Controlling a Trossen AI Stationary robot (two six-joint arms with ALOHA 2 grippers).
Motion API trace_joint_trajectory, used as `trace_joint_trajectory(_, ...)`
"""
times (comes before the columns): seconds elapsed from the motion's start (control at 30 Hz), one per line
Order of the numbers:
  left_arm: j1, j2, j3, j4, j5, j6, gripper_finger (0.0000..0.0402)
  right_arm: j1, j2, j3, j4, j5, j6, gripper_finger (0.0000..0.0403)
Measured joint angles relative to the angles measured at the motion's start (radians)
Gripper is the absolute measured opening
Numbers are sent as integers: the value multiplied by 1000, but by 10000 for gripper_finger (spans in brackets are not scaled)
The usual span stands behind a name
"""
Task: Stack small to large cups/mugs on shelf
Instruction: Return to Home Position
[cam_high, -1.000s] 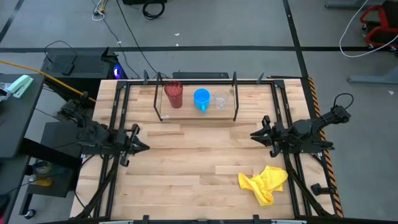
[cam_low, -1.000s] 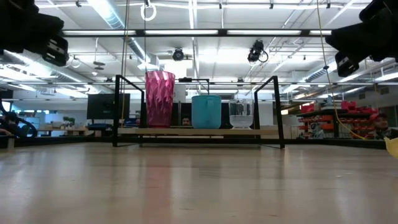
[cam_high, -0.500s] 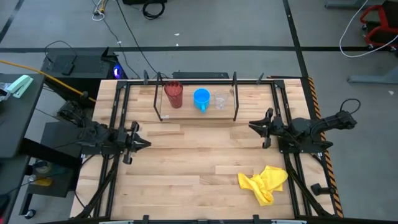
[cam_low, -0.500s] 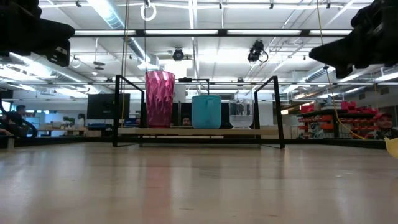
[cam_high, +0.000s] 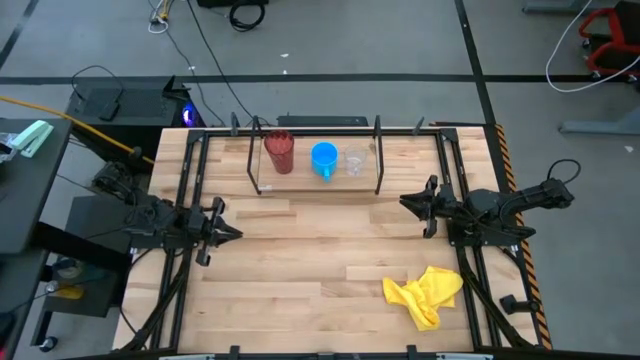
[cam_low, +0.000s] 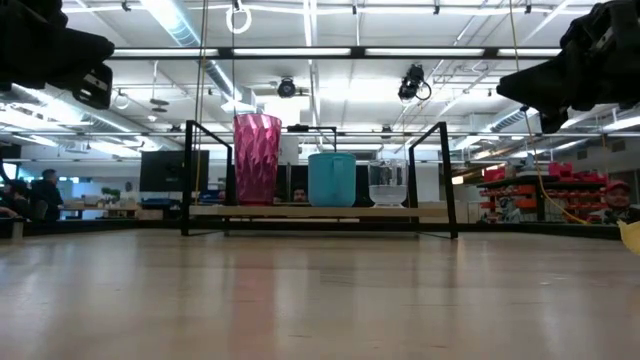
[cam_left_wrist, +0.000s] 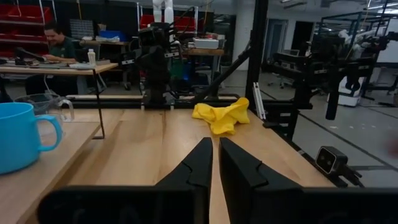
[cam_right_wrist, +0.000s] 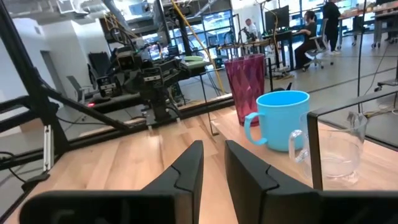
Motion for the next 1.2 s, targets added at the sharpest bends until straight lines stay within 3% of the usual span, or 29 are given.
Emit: trace_joint_trajectory(1.2, 0, 0, -1, 32, 3, 0, 23, 0, 0, 0, 0, 0, -3, 73)
